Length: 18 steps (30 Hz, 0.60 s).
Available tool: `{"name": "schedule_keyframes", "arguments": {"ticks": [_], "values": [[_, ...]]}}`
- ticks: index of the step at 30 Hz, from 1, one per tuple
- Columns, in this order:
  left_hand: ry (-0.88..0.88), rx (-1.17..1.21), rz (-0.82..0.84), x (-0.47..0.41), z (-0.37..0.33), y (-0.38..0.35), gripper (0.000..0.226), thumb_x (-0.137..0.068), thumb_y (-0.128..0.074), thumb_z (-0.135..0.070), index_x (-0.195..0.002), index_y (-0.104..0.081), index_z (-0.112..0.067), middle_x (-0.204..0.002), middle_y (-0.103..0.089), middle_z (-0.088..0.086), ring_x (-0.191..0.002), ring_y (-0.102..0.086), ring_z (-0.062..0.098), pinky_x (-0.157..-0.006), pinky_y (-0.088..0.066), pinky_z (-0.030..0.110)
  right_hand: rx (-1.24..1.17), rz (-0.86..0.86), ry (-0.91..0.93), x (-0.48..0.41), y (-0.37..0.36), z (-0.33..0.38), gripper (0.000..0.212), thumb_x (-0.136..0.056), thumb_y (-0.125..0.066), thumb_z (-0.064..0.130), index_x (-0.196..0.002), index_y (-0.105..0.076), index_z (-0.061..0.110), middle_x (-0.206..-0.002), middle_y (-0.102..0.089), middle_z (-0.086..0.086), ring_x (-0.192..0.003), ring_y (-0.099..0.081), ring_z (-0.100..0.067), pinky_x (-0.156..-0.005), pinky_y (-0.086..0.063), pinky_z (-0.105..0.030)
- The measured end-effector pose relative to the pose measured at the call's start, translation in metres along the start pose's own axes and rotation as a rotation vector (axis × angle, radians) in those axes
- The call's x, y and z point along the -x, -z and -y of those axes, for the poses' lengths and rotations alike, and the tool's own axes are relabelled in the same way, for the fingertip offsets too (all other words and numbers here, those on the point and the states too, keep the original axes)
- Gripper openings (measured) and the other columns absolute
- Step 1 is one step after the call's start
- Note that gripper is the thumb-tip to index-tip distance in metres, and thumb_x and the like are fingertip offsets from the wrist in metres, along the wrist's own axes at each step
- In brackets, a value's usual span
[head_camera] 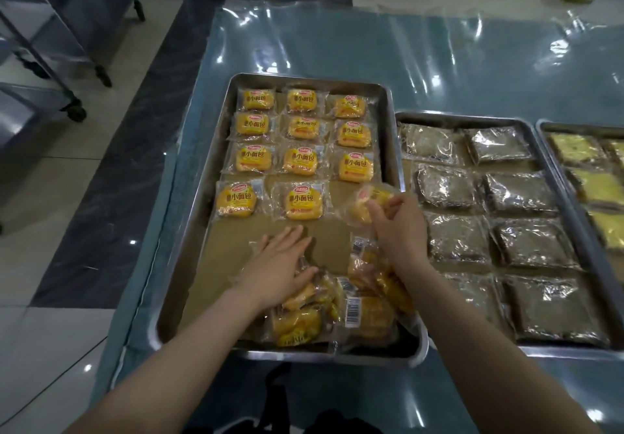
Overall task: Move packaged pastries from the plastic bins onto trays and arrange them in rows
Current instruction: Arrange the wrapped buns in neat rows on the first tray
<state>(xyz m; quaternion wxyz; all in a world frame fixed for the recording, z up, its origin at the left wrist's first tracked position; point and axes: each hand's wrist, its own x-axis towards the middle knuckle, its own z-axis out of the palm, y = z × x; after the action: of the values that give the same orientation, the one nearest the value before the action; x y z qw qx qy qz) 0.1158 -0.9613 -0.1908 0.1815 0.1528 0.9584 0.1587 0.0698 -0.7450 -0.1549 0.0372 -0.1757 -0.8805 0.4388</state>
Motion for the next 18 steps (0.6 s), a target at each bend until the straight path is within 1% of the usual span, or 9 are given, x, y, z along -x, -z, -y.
{"name": "schedule_keyframes", "arguments": {"ticks": [2, 4, 6, 8, 10, 12, 13, 15, 18], "values": [[0.000, 0.004, 0.000, 0.000, 0.001, 0.000, 0.068, -0.092, -0.031, -0.061, -0.150, -0.012, -0.031, -0.156, 0.003, -0.010, -0.143, 0.005, 0.009, -0.111, 0.011, 0.036, 0.100, 0.086, 0.001, 0.004, -0.001, 0.001, 0.025, -0.090, -0.059, 0.040, -0.100, -0.042, 0.024, -0.080, -0.059, 0.003, -0.064, -0.060, -0.013, -0.047, -0.047, -0.030], [0.003, 0.011, -0.002, -0.001, 0.002, 0.000, 0.068, -0.091, -0.031, -0.061, -0.149, -0.013, -0.031, -0.156, 0.003, -0.011, -0.143, 0.004, 0.008, -0.111, 0.010, 0.036, 0.244, 0.128, 0.109, 0.005, -0.003, 0.001, 0.021, -0.092, -0.056, 0.023, -0.109, -0.044, 0.020, -0.090, -0.061, -0.002, -0.072, -0.059, -0.018, -0.059, -0.051, -0.037], [0.003, 0.023, -0.008, -0.002, 0.003, -0.001, 0.067, -0.091, -0.032, -0.061, -0.149, -0.015, -0.031, -0.156, 0.002, -0.011, -0.142, 0.004, 0.007, -0.111, 0.011, 0.035, 0.392, 0.131, 0.263, 0.001, -0.006, 0.001, 0.035, -0.088, -0.051, 0.003, -0.120, -0.048, 0.019, -0.114, -0.055, -0.004, -0.093, -0.054, -0.019, -0.071, -0.045, -0.032], [0.001, 0.032, -0.018, -0.003, 0.003, -0.003, 0.067, -0.091, -0.032, -0.061, -0.149, -0.016, -0.031, -0.156, 0.000, -0.012, -0.142, 0.003, 0.007, -0.111, 0.011, 0.034, 0.548, 0.163, 0.405, -0.009, -0.010, -0.001, 0.049, -0.084, -0.050, -0.001, -0.129, -0.047, 0.019, -0.136, -0.045, -0.005, -0.117, -0.044, -0.023, -0.087, -0.043, -0.033], [0.003, 0.030, -0.031, -0.003, 0.004, -0.005, 0.067, -0.090, -0.031, -0.062, -0.149, -0.017, -0.031, -0.156, 0.000, -0.012, -0.143, 0.002, 0.007, -0.110, 0.012, 0.034, 0.680, 0.239, 0.464, -0.021, -0.014, -0.006, 0.056, -0.088, -0.052, 0.005, -0.140, -0.038, 0.021, -0.153, -0.026, -0.006, -0.140, -0.022, -0.028, -0.111, -0.029, -0.040], [0.006, 0.028, -0.038, -0.003, 0.004, -0.006, 0.067, -0.090, -0.031, -0.062, -0.149, -0.018, -0.031, -0.156, 0.000, -0.012, -0.143, 0.002, 0.007, -0.111, 0.011, 0.034, 0.758, 0.333, 0.458, -0.031, -0.020, -0.015, 0.063, -0.094, -0.050, 0.017, -0.149, -0.021, 0.024, -0.161, -0.003, -0.005, -0.146, 0.005, -0.028, -0.119, -0.009, -0.045], [0.007, 0.025, -0.038, -0.004, 0.004, -0.006, 0.067, -0.091, -0.031, -0.062, -0.149, -0.018, -0.031, -0.156, 0.000, -0.012, -0.143, 0.002, 0.007, -0.111, 0.011, 0.034, 0.765, 0.375, 0.455, -0.034, -0.024, -0.019, 0.066, -0.096, -0.049, 0.023, -0.151, -0.013, 0.026, -0.161, 0.004, -0.004, -0.146, 0.012, -0.028, -0.119, -0.004, -0.046], [0.006, 0.018, -0.038, -0.004, 0.005, -0.008, 0.067, -0.091, -0.031, -0.062, -0.149, -0.018, -0.031, -0.156, -0.001, -0.012, -0.143, 0.001, 0.007, -0.111, 0.010, 0.033, 0.753, 0.452, 0.461, -0.037, -0.033, -0.026, 0.067, -0.098, -0.044, 0.034, -0.152, -0.005, 0.028, -0.160, 0.008, -0.003, -0.144, 0.016, -0.029, -0.116, 0.001, -0.047], [0.007, 0.020, -0.045, -0.005, 0.006, -0.009, 0.067, -0.090, -0.030, -0.062, -0.149, -0.019, -0.031, -0.157, -0.002, -0.012, -0.143, 0.001, 0.007, -0.111, 0.010, 0.033, 0.719, 0.514, 0.461, -0.041, -0.041, -0.032, 0.065, -0.097, -0.043, 0.039, -0.151, -0.007, 0.034, -0.161, 0.003, 0.001, -0.145, 0.013, -0.030, -0.115, 0.001, -0.047]]}}
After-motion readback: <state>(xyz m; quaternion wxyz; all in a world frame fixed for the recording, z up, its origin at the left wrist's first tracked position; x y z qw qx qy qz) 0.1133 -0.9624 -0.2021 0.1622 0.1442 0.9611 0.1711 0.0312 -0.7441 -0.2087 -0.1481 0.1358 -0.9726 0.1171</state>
